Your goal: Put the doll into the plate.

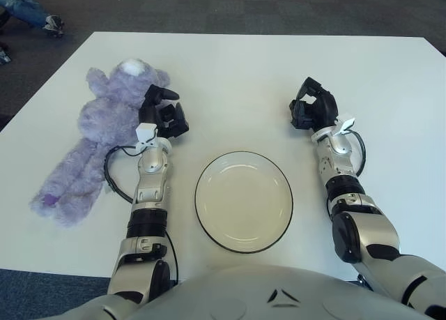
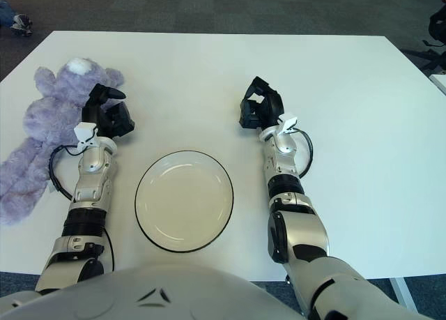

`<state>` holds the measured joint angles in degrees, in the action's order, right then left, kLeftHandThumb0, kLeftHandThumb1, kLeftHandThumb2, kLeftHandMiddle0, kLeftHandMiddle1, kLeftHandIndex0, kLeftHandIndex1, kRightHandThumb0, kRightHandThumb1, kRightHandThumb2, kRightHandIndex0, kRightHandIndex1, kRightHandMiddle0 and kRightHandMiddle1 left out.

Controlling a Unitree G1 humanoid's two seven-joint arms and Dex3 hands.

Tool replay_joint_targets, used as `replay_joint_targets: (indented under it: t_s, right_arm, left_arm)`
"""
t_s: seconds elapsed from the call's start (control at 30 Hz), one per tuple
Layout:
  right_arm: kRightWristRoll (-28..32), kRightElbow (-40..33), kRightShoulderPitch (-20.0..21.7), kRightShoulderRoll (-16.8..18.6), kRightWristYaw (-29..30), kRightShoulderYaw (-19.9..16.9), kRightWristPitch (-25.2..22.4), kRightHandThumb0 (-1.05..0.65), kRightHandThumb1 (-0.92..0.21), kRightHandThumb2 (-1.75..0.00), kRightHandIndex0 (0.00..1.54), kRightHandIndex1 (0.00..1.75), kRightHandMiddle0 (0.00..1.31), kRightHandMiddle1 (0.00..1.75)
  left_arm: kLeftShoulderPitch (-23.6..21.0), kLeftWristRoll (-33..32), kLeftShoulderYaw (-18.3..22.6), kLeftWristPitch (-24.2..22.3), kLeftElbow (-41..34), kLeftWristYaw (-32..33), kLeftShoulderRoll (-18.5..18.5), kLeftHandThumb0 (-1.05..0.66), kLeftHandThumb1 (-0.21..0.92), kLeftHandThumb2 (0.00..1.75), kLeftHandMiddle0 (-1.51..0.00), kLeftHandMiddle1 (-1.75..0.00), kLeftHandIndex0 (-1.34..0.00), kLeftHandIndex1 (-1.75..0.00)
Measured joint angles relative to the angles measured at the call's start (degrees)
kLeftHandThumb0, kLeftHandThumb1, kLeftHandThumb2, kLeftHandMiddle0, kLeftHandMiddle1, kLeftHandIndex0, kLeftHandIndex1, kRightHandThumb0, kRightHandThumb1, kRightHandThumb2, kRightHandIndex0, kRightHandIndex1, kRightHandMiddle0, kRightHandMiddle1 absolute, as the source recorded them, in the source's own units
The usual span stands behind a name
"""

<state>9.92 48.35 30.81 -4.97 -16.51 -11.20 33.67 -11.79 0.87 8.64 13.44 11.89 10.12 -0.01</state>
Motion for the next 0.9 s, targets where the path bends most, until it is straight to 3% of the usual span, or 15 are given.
replay_joint_targets:
  t_s: [0.5, 0.9]
  right_arm:
    - [-1.7, -0.4, -0.3, 0.0, 1.7, 0.7, 3.8, -0.50, -0.28, -1.37, 1.33, 1.75, 0.65, 1.75]
    - [-4.2, -7.3, -4.2, -0.1, 4.8, 2.4, 3.2, -0.48, -0.32, -1.32, 1.31, 1.75, 0.62, 1.75]
  left_arm:
    - [0.5, -0.2, 0.0, 0.0, -1.1, -0.4, 0.0, -0.43, 0.45, 1.15, -1.13, -1.75, -0.50, -1.75]
    - [2.8, -0.1, -0.6, -0.1, -5.1, -0.8, -0.1, -0.43, 0.47, 1.13, -1.13, -1.75, -0.49, -1.75]
